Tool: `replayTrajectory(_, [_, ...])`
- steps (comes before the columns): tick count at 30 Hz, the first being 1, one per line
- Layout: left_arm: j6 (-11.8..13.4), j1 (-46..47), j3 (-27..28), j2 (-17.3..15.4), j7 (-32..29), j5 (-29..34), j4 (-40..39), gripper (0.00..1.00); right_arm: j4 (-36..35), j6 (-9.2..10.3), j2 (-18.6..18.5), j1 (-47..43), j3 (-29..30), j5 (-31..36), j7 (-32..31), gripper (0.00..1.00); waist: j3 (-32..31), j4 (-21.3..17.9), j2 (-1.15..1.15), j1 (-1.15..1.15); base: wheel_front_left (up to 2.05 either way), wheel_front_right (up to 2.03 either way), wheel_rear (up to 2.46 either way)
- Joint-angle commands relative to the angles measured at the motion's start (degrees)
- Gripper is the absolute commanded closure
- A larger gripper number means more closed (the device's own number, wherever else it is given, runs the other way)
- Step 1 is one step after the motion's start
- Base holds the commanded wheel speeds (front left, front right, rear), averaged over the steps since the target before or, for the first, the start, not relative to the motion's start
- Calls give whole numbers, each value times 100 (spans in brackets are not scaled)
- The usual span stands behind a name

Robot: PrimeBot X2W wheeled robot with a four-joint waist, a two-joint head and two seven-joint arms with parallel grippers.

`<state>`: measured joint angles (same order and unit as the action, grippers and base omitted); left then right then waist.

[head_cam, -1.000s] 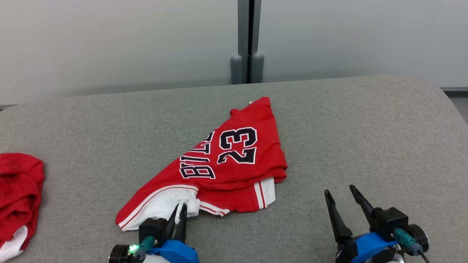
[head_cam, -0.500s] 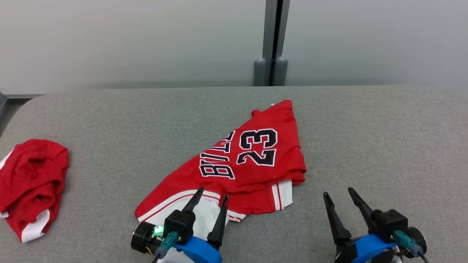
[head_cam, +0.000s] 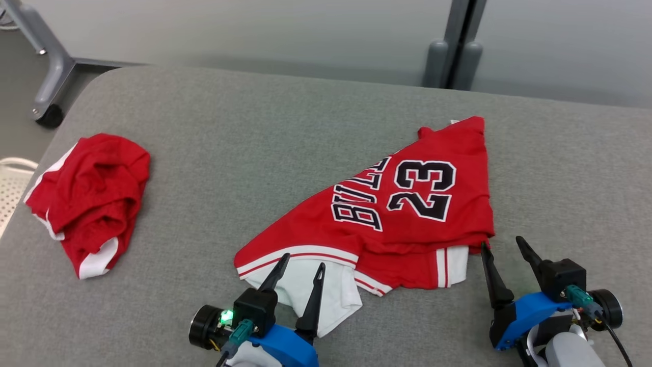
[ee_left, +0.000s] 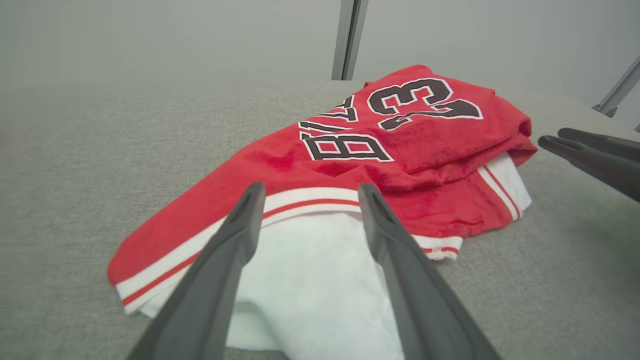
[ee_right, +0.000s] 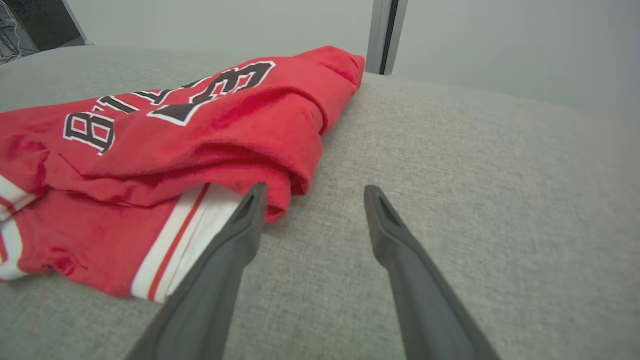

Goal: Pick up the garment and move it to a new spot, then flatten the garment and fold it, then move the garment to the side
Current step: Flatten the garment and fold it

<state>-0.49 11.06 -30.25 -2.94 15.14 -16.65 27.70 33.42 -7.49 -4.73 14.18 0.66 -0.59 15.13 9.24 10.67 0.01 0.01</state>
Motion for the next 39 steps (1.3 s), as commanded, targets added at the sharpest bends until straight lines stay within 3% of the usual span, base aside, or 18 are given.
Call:
replayTrajectory(1, [32,123,6,9,2,-1,-67,0,54,-1,-21,120,29,28,2,0,229,249,-1,-1,0,0,0])
replayTrajectory(19, [84,58,-66,7,2,-103,-296,0,46,-1,68,-271,79,-77,0,0,342,371,-1,-1,0,0,0])
replayTrajectory(28, [56,64,-45,7,2,-98,-209,0,110,-1,57,24,253,-49,1,0,346,440,-1,-1,0,0,0])
replayTrajectory(30, [48,26,-9,8,2,-110,-196,0,113,-1,57,95,324,-45,2,71,319,455,-1,-1,0,0,0])
replayTrajectory(31, [47,5,15,8,2,-118,-190,0,65,-1,52,127,369,-23,2,100,300,457,-1,-1,0,0,0])
replayTrajectory(39, [-10,-183,94,11,2,-205,-59,0,-535,-1,-230,-104,744,411,3,100,-89,354,-1,-1,0,0,0])
